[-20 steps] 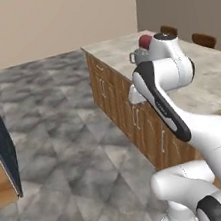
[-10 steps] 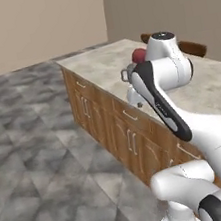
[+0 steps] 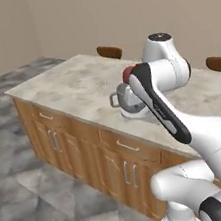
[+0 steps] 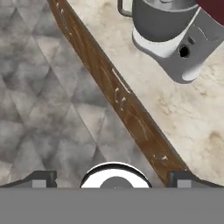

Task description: Navigate to the stand mixer.

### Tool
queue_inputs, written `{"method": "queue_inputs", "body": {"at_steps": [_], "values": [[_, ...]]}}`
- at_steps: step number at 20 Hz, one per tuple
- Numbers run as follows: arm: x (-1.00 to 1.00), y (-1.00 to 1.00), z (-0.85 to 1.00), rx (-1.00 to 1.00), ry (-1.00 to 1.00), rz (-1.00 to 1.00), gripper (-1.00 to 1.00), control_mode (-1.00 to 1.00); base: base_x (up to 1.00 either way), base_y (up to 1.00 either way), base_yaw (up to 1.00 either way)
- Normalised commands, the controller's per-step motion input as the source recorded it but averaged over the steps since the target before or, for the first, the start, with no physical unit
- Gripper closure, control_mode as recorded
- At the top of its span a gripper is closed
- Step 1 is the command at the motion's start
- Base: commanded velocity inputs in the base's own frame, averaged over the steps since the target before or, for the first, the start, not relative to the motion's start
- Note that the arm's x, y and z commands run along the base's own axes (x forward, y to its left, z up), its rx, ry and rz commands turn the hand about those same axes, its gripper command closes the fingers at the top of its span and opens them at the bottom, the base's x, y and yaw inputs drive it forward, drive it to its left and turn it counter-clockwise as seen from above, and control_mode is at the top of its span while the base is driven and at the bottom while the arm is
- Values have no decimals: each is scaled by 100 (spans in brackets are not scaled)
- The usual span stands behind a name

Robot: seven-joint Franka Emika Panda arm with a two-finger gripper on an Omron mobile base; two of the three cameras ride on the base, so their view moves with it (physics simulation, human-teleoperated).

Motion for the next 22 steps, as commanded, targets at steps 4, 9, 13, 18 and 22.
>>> {"method": "queue_inputs", "body": {"at_steps": [4, 9, 13, 18, 22], "values": [[0, 0, 0, 0, 0, 0, -100, 100, 62, 59, -73], [0, 0, 0, 0, 0, 0, -100, 100, 58, 65, -78], [0, 0, 0, 0, 0, 0, -100, 100, 56, 58, -82], [0, 0, 0, 0, 0, 0, -100, 100, 86, 67, -60], [0, 0, 0, 0, 0, 0, -100, 100, 79, 42, -34]]}}
